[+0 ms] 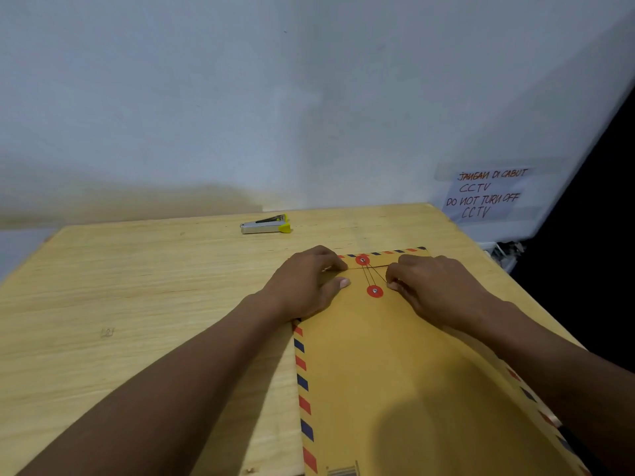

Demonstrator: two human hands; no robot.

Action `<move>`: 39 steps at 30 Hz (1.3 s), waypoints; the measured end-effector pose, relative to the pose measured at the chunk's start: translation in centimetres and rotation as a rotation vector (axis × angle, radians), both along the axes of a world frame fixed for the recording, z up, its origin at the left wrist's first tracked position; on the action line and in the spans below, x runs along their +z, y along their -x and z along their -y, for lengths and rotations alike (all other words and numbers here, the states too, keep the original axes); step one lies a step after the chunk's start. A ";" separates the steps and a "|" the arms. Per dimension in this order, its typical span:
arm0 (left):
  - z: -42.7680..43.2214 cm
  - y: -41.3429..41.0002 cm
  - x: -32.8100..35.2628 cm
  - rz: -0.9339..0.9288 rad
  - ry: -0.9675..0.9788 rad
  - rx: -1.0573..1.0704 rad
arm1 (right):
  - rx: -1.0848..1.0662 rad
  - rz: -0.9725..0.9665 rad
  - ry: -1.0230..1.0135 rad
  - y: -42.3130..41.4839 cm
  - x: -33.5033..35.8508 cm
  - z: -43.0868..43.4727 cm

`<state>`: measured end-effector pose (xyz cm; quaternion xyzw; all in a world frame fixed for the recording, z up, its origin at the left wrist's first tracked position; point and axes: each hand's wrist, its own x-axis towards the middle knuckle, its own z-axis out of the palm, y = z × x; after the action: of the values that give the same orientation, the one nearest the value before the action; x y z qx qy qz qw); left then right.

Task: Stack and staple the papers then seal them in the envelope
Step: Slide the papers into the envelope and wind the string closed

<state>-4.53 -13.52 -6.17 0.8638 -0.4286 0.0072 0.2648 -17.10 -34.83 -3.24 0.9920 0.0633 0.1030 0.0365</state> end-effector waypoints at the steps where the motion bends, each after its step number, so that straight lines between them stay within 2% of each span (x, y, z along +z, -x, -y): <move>1: 0.0 0.1 0.0 -0.004 -0.006 0.008 | 0.011 -0.005 0.039 0.4 0.1 -0.3; 8: 0.1 0.4 0.0 -0.017 -0.013 0.045 | 0.026 -0.049 0.080 2.1 0.6 -2.3; 17: 0.0 0.3 -0.2 -0.047 -0.008 0.057 | 0.040 -0.107 -0.022 1.2 1.0 -4.1; 28: -0.3 0.0 -0.4 -0.115 0.099 0.067 | 0.068 -0.203 -0.135 -2.9 1.6 -6.2; 35: -0.2 -0.1 -0.5 -0.149 0.078 0.060 | 0.000 -0.363 -0.154 -0.8 2.7 -2.1; 39: -0.2 0.0 0.0 -0.089 0.021 0.026 | -0.071 -0.345 -0.115 1.5 2.8 0.7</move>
<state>-4.53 -13.31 -6.16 0.8660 -0.4048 -0.0233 0.2926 -18.56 -35.52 -0.49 0.9970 0.0275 -0.0666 -0.0282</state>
